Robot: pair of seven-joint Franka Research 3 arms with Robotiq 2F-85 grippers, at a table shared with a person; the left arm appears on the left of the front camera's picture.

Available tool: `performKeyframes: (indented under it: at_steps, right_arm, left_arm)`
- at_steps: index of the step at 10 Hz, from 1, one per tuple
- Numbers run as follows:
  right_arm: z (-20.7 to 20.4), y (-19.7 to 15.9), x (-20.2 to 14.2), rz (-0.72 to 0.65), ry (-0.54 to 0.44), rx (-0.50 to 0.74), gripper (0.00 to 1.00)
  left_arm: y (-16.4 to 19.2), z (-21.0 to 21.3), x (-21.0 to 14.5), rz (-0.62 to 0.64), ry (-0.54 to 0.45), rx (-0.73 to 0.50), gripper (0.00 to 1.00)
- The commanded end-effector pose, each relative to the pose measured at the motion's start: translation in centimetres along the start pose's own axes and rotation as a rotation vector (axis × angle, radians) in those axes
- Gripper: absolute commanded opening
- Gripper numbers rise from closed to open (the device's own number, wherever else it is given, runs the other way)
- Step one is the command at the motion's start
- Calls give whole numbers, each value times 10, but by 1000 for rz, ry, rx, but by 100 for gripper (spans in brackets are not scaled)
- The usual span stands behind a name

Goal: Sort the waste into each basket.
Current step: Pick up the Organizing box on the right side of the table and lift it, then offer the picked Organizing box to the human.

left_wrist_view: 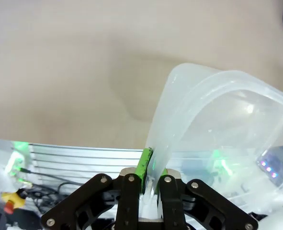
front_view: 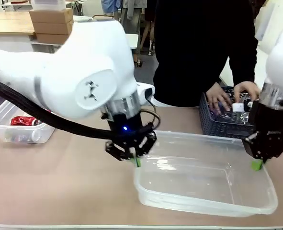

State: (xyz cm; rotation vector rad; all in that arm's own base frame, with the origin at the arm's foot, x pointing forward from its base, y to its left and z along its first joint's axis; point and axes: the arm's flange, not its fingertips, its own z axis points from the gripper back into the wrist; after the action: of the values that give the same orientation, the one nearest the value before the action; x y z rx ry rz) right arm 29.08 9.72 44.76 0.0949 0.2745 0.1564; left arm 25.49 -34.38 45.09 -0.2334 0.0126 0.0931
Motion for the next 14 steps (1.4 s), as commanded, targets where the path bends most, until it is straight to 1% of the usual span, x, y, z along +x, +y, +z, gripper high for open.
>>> performKeyframes:
  at_steps: [1,3,4,5,6,8,9,10,14]
  right_arm:
    - [38,-8,35,-39,69,19,0]
    - [60,11,78,-51,94,0,0]
    - [67,21,99,-33,111,-16,0]
    - [73,31,121,-24,118,-23,0]
    - [75,38,142,-20,124,-29,0]
    - [63,40,163,-5,166,-11,0]
    - [55,37,168,-40,165,11,0]
    - [54,71,169,2,96,89,0]
    - [54,71,169,2,96,89,0]
  left_arm:
    - [75,24,42,90,-53,71,0]
    - [98,35,74,125,-47,83,0]
    - [105,41,91,135,-72,88,0]
    - [108,44,111,127,-74,86,0]
    - [107,41,133,126,-52,102,0]
    - [104,27,169,150,11,112,0]
    - [84,34,121,99,-27,15,0]
    - [84,34,121,99,-27,15,0]
    - [84,34,121,99,-27,15,0]
